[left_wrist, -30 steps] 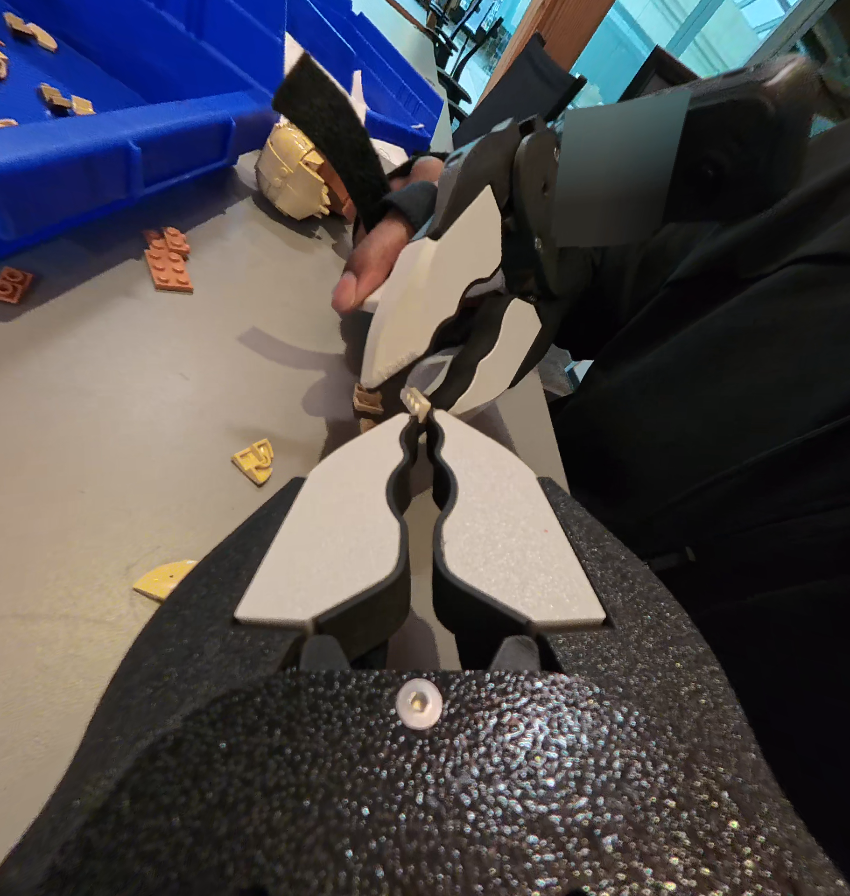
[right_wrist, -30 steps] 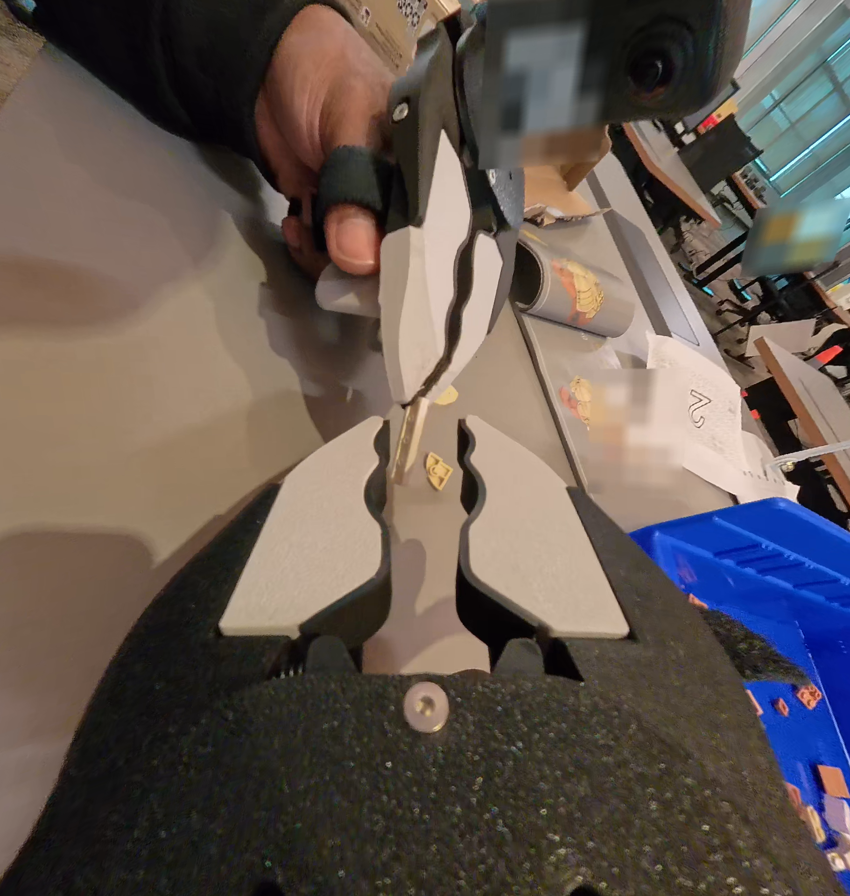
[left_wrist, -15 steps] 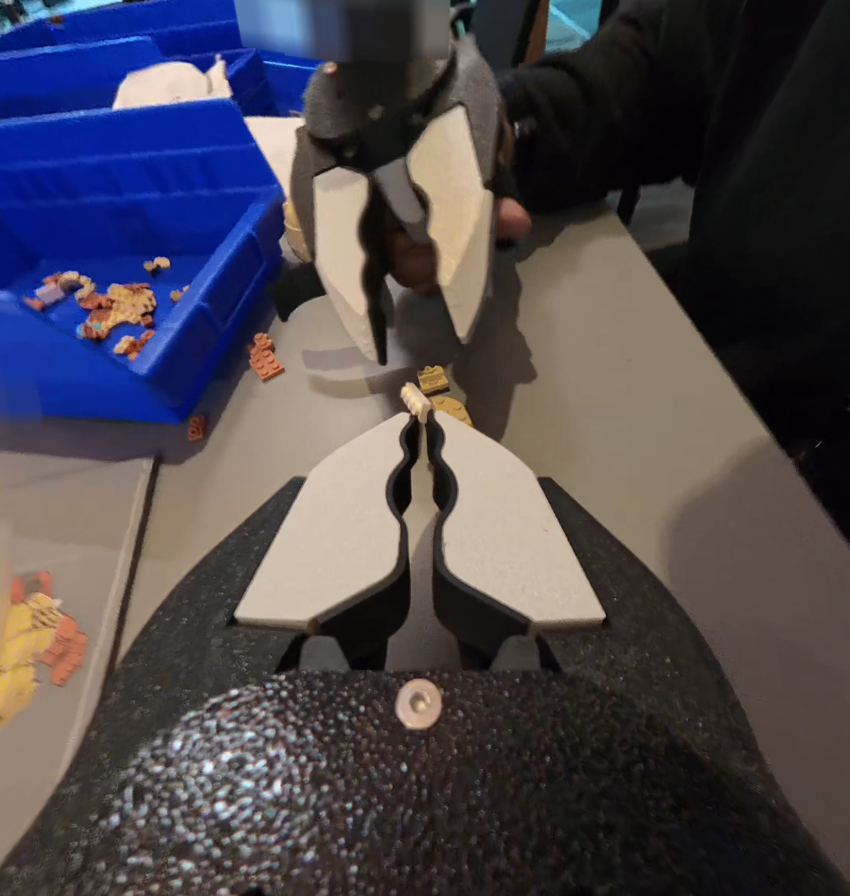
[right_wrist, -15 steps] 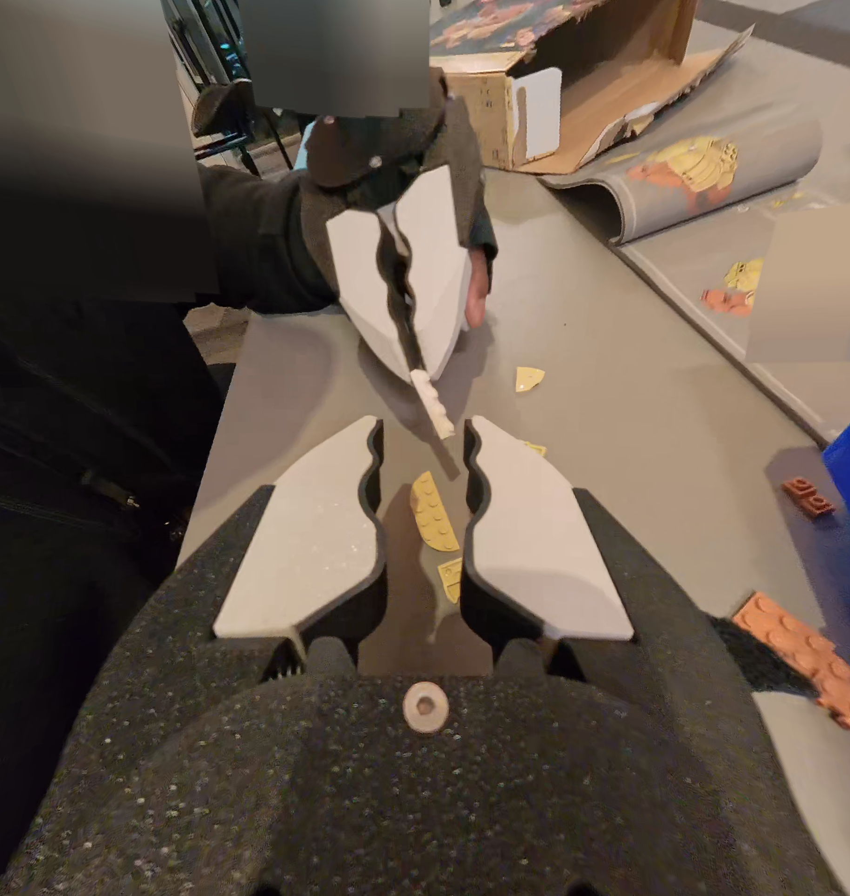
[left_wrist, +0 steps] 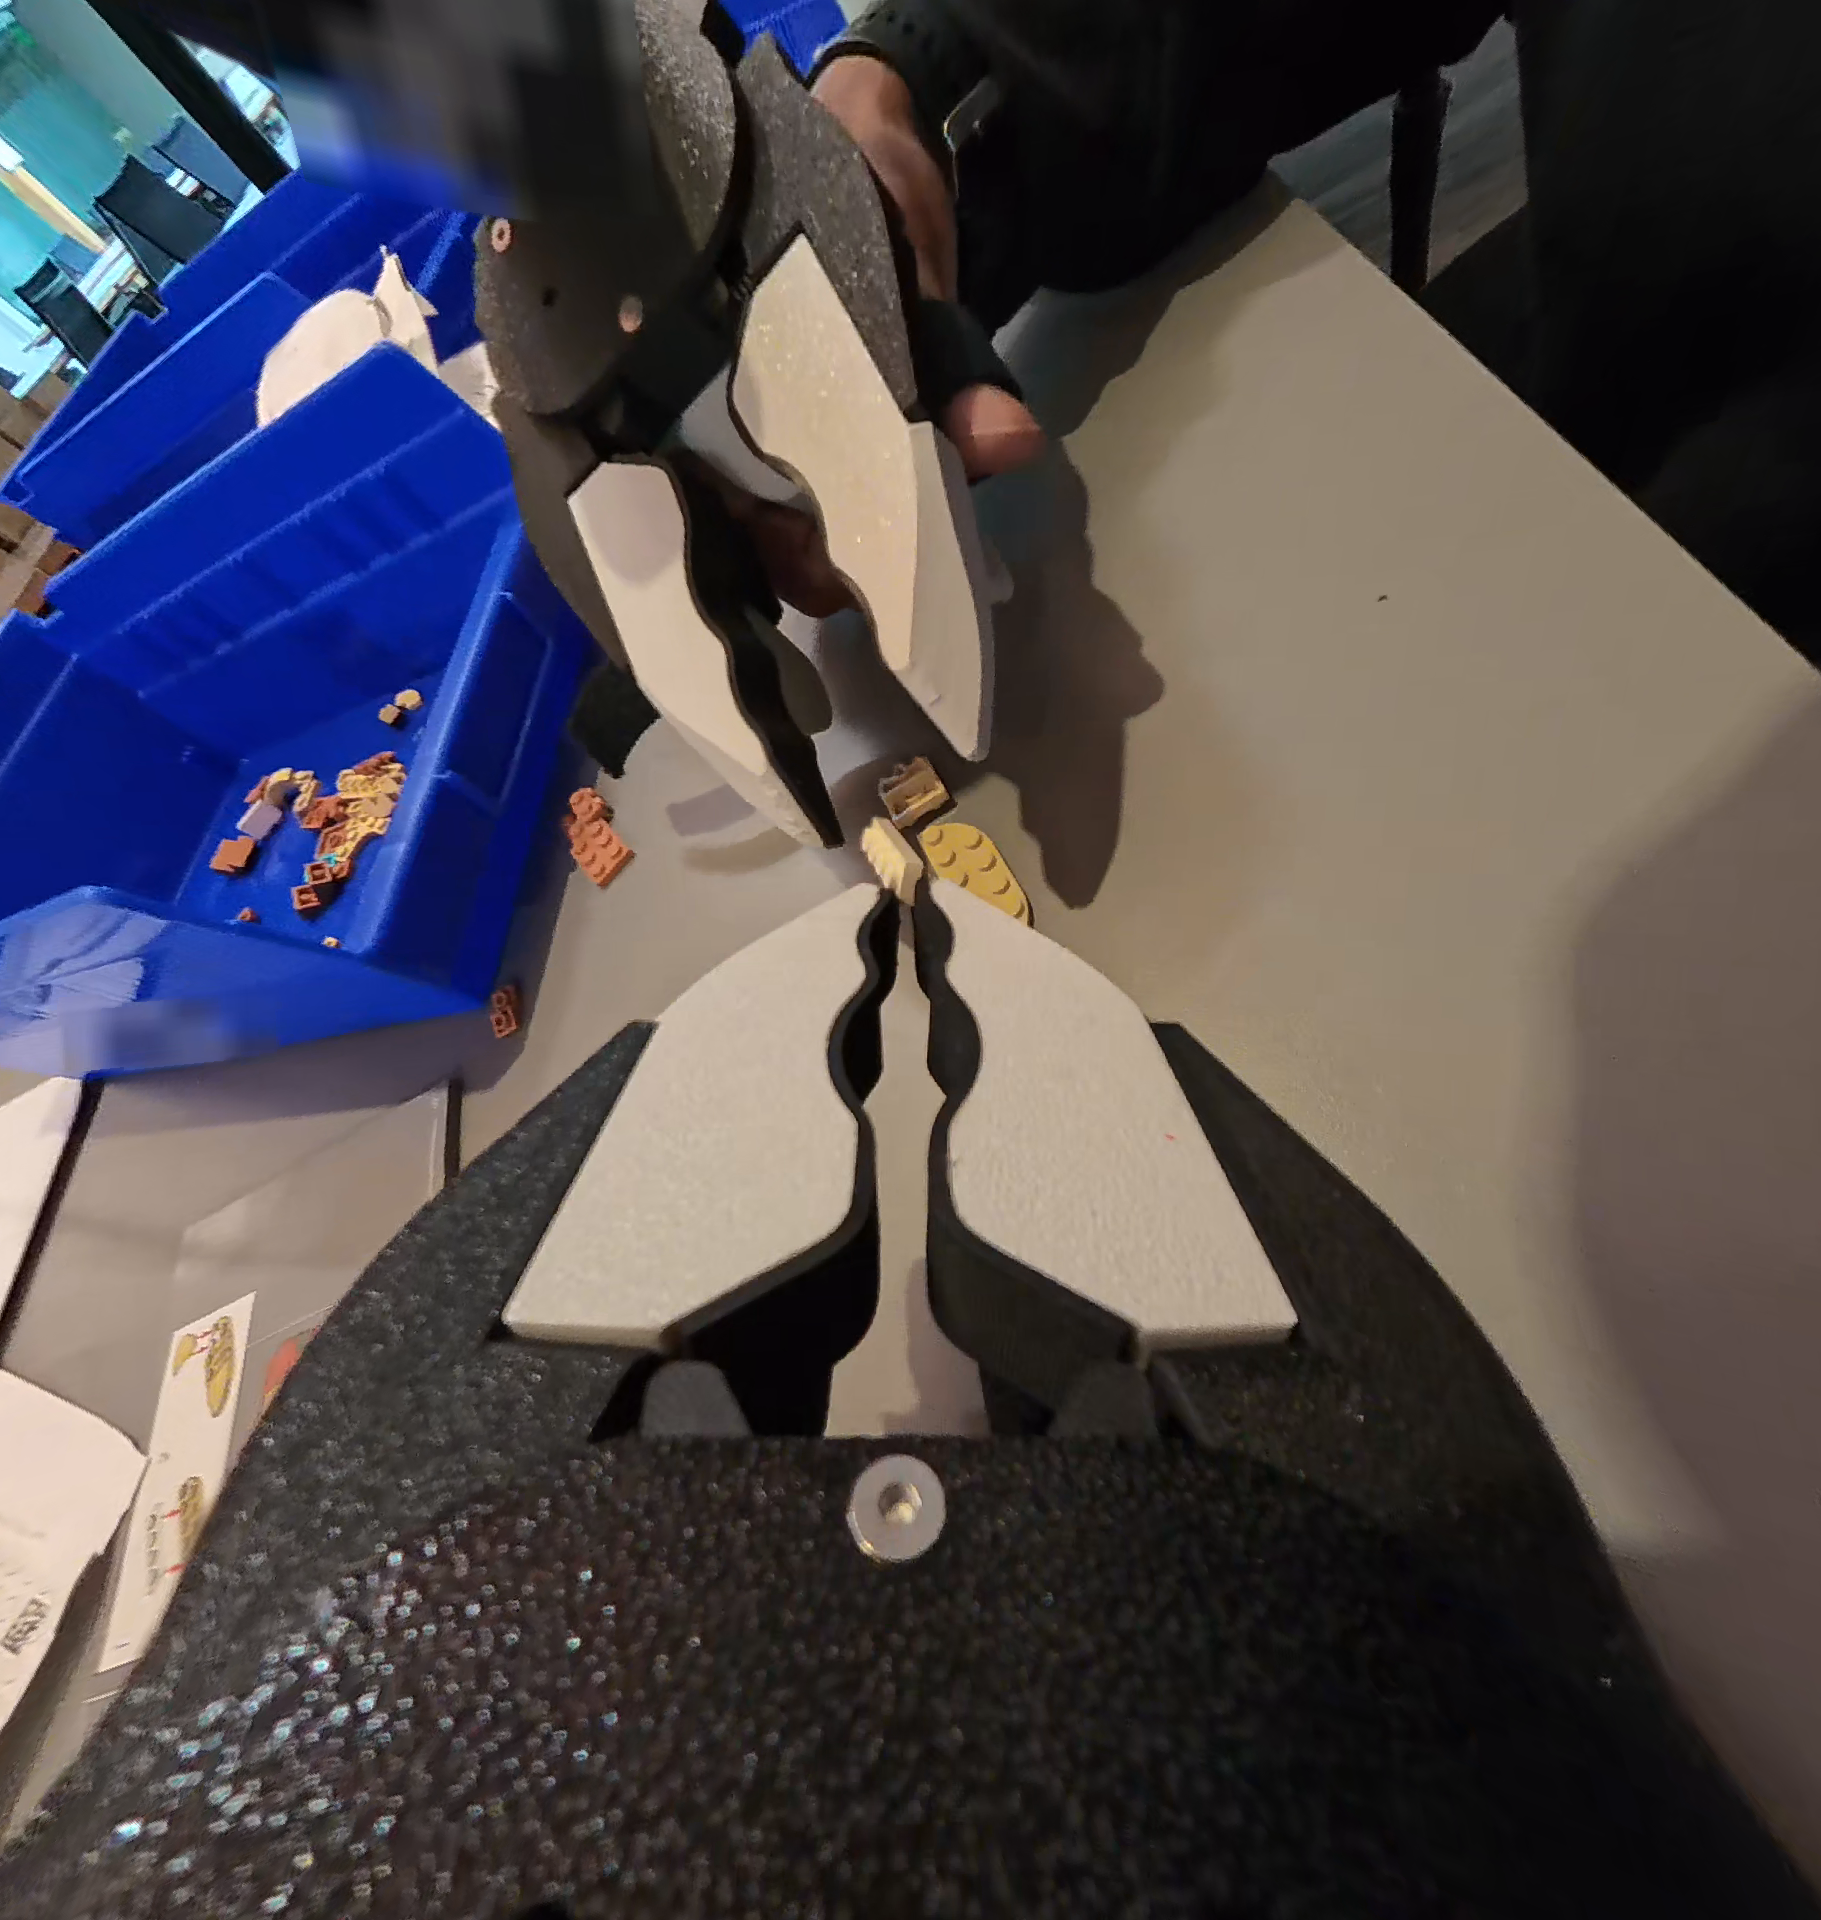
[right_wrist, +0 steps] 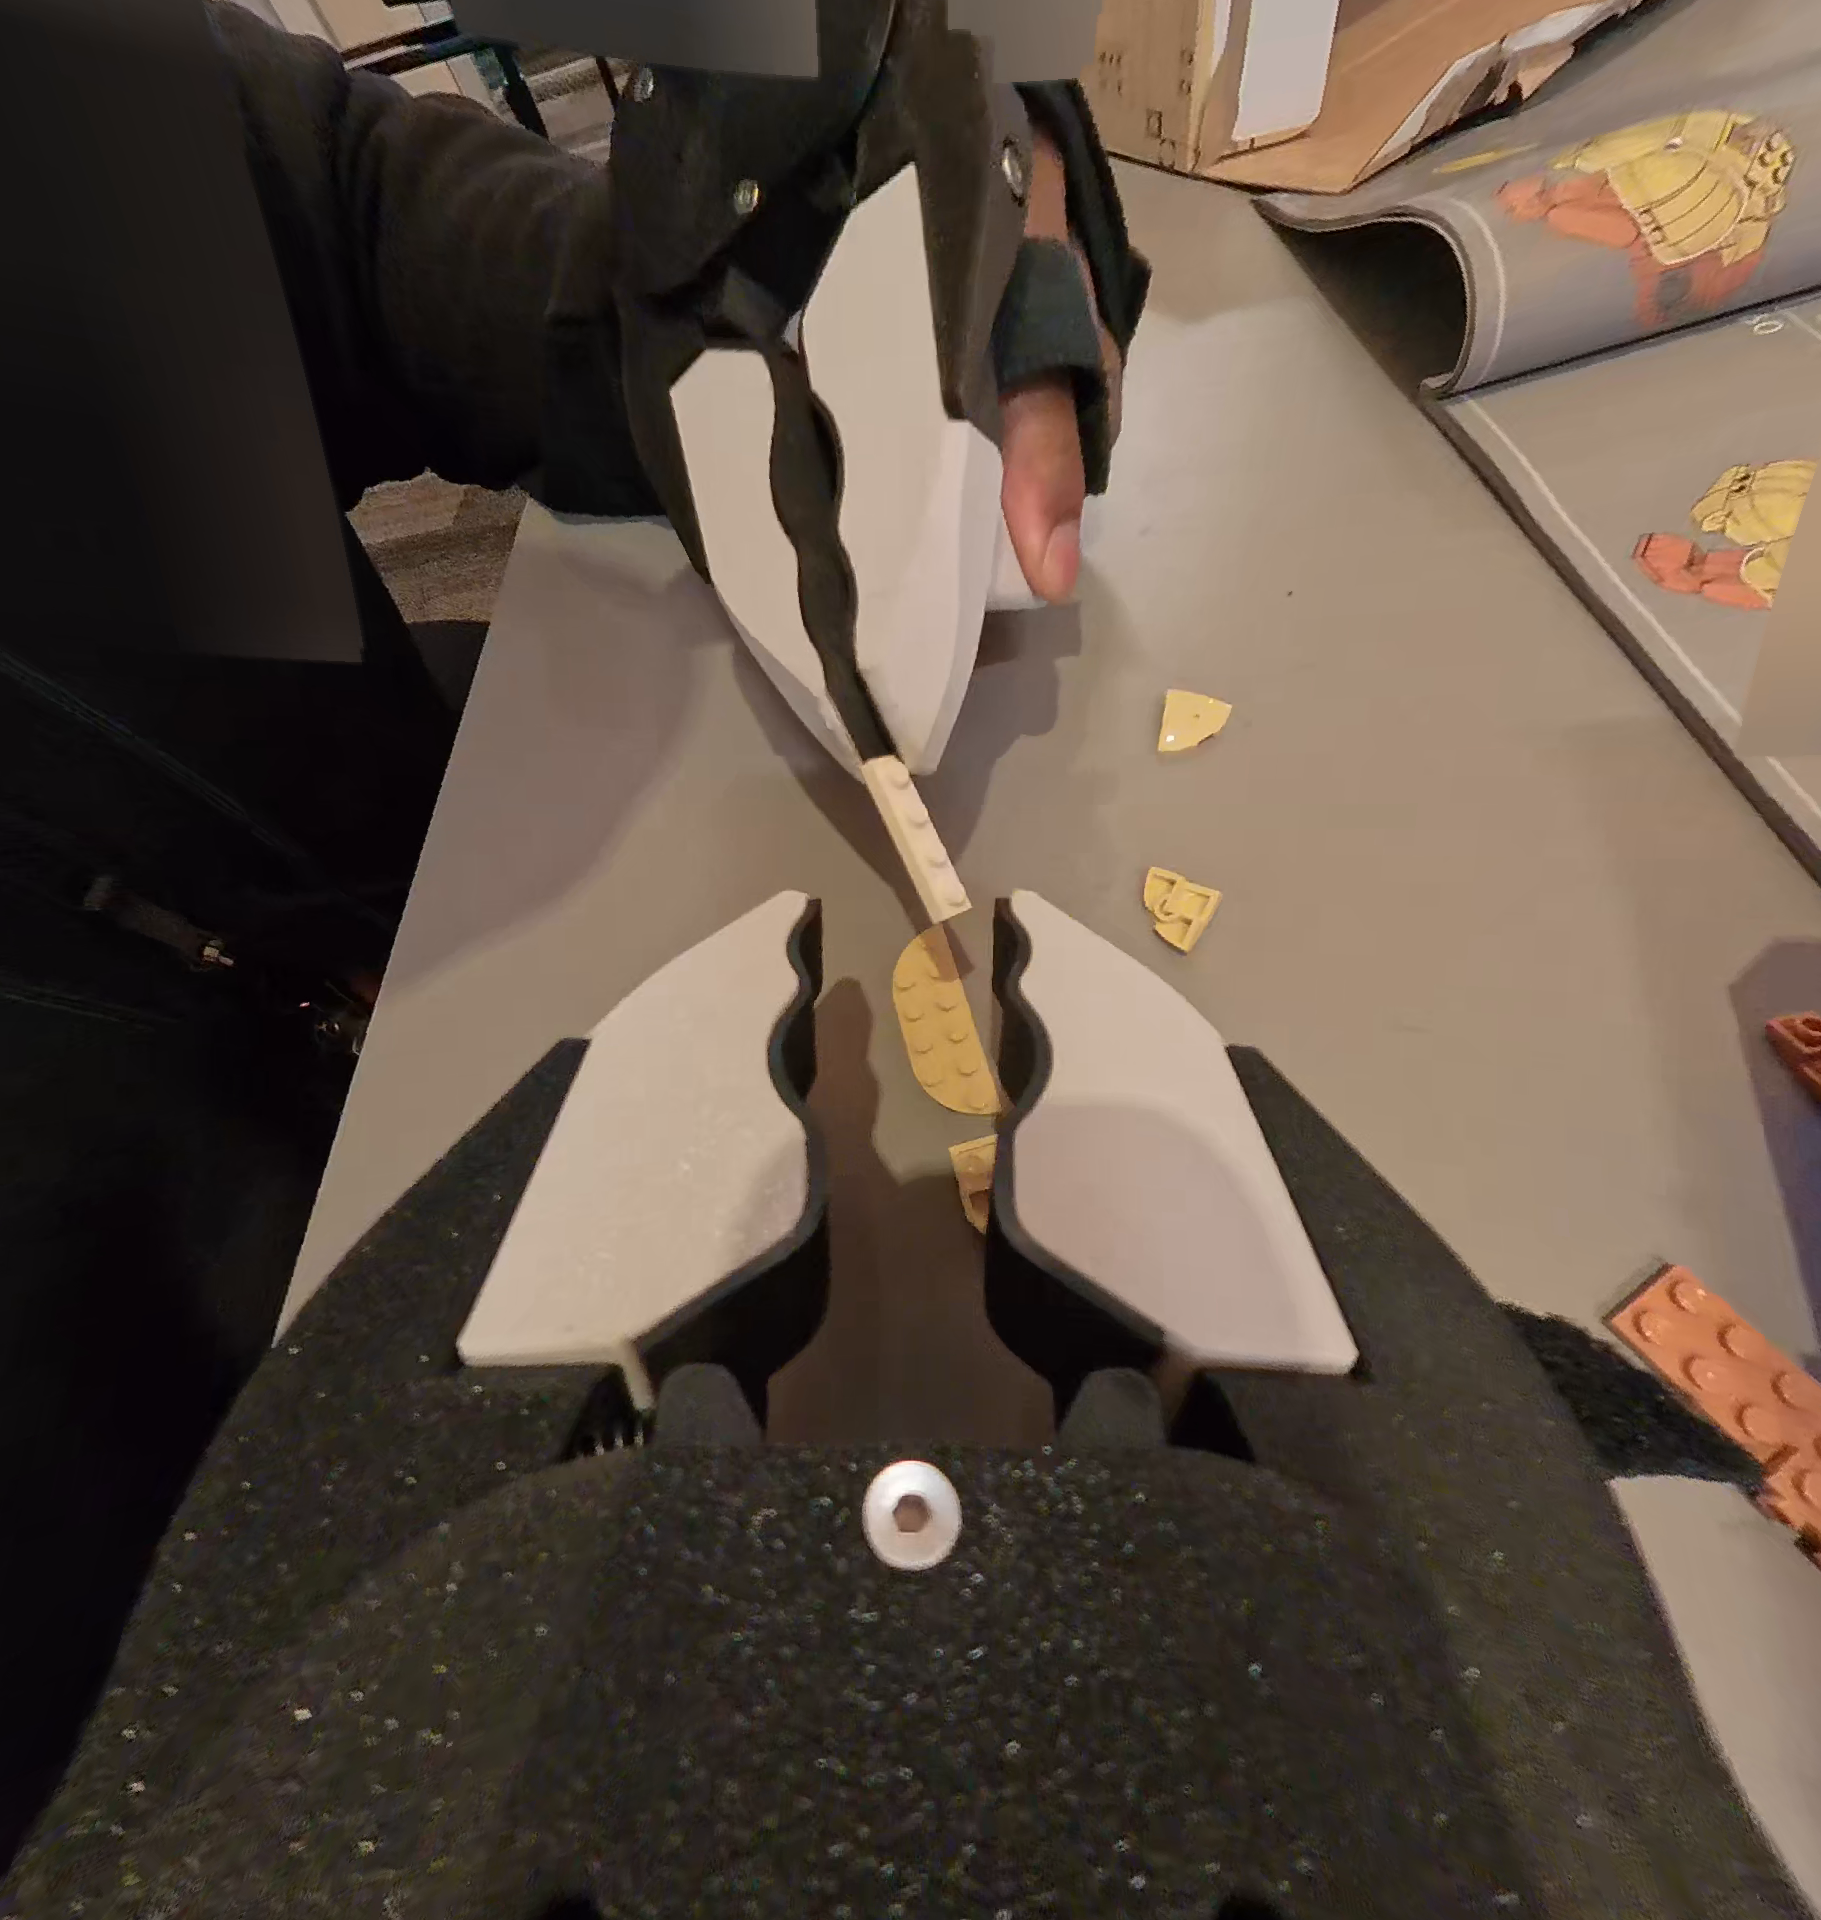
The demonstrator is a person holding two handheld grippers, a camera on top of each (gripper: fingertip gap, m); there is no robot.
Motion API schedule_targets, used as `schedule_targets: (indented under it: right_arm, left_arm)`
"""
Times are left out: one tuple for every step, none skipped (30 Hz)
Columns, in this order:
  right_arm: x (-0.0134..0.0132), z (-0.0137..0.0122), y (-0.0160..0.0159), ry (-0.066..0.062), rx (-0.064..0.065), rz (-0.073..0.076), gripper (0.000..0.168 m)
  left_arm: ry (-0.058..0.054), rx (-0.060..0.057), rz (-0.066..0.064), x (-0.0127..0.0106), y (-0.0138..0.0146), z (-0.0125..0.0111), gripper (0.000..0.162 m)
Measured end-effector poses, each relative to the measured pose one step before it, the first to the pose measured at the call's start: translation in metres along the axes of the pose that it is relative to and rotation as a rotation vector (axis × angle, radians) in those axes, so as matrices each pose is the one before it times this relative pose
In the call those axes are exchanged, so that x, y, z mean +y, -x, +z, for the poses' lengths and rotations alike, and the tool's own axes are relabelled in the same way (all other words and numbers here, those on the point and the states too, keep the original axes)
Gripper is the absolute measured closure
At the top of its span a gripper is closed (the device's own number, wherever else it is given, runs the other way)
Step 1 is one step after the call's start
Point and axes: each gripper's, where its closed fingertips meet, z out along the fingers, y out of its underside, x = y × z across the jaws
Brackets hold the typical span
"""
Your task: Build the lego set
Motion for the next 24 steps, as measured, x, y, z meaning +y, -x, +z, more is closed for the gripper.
schedule_targets:
  right_arm:
    - [0.00016, -0.00018, 0.00009, 0.0003, -0.001, -0.0022, 0.137]
    - [0.00037, 0.00001, -0.00003, 0.0015, -0.0001, -0.0015, 0.137]
    - [0.00055, 0.0, 0.00023, 0.0031, -0.0015, -0.0015, 0.137]
    - [0.00076, 0.00003, 0.00018, 0.0045, -0.0017, -0.0021, 0.137]
    - [0.00075, 0.00006, -0.00008, 0.0044, 0.0012, -0.0018, 0.137]
    - [0.00065, -0.00011, -0.00026, 0.0041, 0.0013, -0.0007, 0.137]
    - [0.00047, -0.00013, 0.00021, 0.0029, -0.0009, 0.0002, 0.137]
    - [0.00032, -0.00017, 0.00016, 0.0024, -0.0009, 0.0006, 0.137]
    - [0.00042, -0.00026, 0.00005, 0.0028, 0.0005, 0.0, 0.136]
    - [0.00041, -0.00015, -0.00023, 0.0035, 0.0019, -0.0009, 0.136]
    - [0.00042, -0.00016, 0.00011, 0.003, 0.0006, -0.0014, 0.135]
    - [0.0005, -0.0001, 0.00003, 0.003, 0.0009, -0.0019, 0.135]
    - [0.0006, -0.00021, -0.00014, 0.0033, 0.0019, -0.0024, 0.135]
    - [0.00074, 0.00003, 0.00001, 0.0039, 0.0012, -0.0023, 0.135]
    - [0.00097, 0.00001, -0.00015, 0.0041, 0.0011, -0.0016, 0.134]
    - [0.001, 0.00001, -0.00025, 0.0034, 0.0016, -0.0005, 0.134]
    - [0.0008, -0.00003, -0.00022, 0.0026, 0.0007, 0.0007, 0.134]
    - [0.00042, -0.00031, -0.00003, 0.0005, -0.0013, 0.0012, 0.134]
    - [-0.00008, -0.00057, -0.00005, -0.0022, 0.0003, 0.0009, 0.134]
    - [0.00005, -0.00049, -0.00022, -0.0014, 0.0012, 0.0008, 0.134]
    - [0.00035, -0.00035, -0.00022, 0.0005, 0.0008, 0.0008, 0.134]
    - [0.00022, -0.0003, -0.00028, -0.0004, 0.0008, 0.0014, 0.133]
    - [-0.00011, -0.00017, -0.00024, -0.0019, 0.0008, 0.0017, 0.133]
    - [-0.00004, -0.00005, -0.00014, -0.0007, 0.001, 0.0011, 0.133]
  left_arm:
    - [0.0043, -0.0006, 0.0077, 0.00045, -0.00059, 0.00048, 0.159]
    - [0.0039, -0.0008, 0.0073, 0.0004, -0.00046, 0.00039, 0.159]
    - [0.0041, 0.0, 0.0073, 0.00055, -0.00056, 0.00058, 0.159]
    - [0.0046, -0.0005, 0.0068, 0.00061, -0.00054, 0.00054, 0.159]
    - [0.0041, 0.0001, 0.005, 0.00066, -0.00047, 0.00063, 0.159]
    - [0.0031, 0.0, 0.0033, 0.00043, -0.00038, 0.00042, 0.159]
    - [0.001, 0.0002, 0.0025, 0.00039, -0.00029, 0.00035, 0.159]
    - [0.0002, 0.0013, 0.001, 0.00023, -0.00028, 0.00034, 0.159]
    - [0.0012, 0.0005, 0.0013, 0.00031, -0.00023, 0.00025, 0.159]
    - [0.0024, -0.0007, 0.0025, 0.0005, -0.00004, 0.0003, 0.159]
    - [0.0039, -0.0001, 0.0032, 0.0007, -0.00011, 0.00033, 0.159]
    - [0.0049, -0.0007, 0.0039, 0.00082, -0.0001, 0.00037, 0.159]
    - [0.0042, -0.0007, 0.0038, 0.00059, -0.00007, 0.00046, 0.159]
    - [0.0027, 0.0003, 0.0028, 0.00029, -0.00017, 0.00039, 0.159]
    - [0.0024, 0.0003, 0.0023, 0.00037, -0.00018, 0.00048, 0.159]
    - [0.0015, -0.0004, 0.0021, 0.00023, -0.00005, 0.00041, 0.159]
    - [0.0009, 0.0006, 0.0014, 0.00017, -0.00009, 0.00034, 0.159]
    - [0.001, 0.0006, 0.0007, 0.00011, -0.00001, 0.00038, 0.159]
    - [0.0012, -0.0006, 0.0009, 0.00025, 0.0001, 0.00034, 0.159]
    - [0.0012, -0.001, 0.0012, 0.00019, 0.00013, 0.00018, 0.159]
    - [0.0012, -0.0003, 0.0008, 0.00014, 0.00002, 0.00027, 0.159]
    - [0.0004, 0.0002, 0.0003, 0.00013, 0.00001, 0.00026, 0.159]
    - [0.0004, 0.0008, -0.0001, 0.00008, -0.0001, 0.00034, 0.159]
    - [0.0007, 0.0004, 0.0, 0.00024, -0.00009, 0.00029, 0.159]
